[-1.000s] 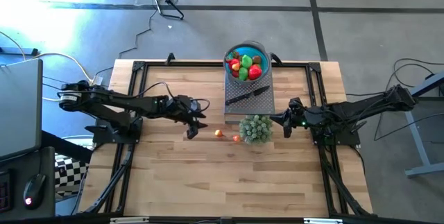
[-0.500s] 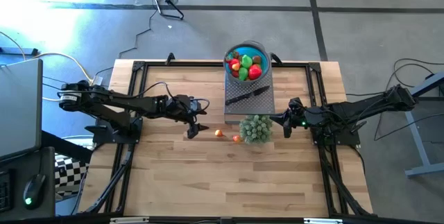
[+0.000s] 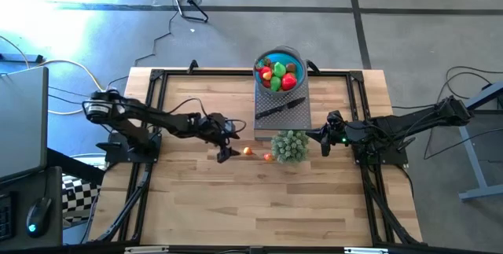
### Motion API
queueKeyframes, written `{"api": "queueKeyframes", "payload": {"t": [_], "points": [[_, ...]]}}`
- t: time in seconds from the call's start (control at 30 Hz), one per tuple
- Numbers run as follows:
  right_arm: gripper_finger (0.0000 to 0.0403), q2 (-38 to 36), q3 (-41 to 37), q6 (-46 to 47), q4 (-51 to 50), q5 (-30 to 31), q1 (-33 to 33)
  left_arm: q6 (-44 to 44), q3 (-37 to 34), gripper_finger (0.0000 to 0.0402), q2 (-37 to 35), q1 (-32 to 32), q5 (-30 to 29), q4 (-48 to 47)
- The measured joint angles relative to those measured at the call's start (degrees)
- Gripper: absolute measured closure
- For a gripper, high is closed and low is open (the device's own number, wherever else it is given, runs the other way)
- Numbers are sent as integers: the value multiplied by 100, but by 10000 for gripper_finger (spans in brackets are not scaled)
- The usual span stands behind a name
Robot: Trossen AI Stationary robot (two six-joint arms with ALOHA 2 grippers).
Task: Pick & Place Fruit
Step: Put the orange pear into the blue strainer bowl
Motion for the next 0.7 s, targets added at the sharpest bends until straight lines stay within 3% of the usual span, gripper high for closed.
{"api": "queueKeyframes", "payload": {"t": [0.13, 0.47, 0.7], "points": [[400, 0, 0, 0, -18, 0, -1, 369, -4, 51, 194, -163, -59, 28], [400, 0, 0, 16, -18, 0, -2, 717, -4, 51, 742, -605, -852, 538], [400, 0, 0, 19, -15, 1, -1, 717, -4, 51, 1008, -586, -883, 974]]}}
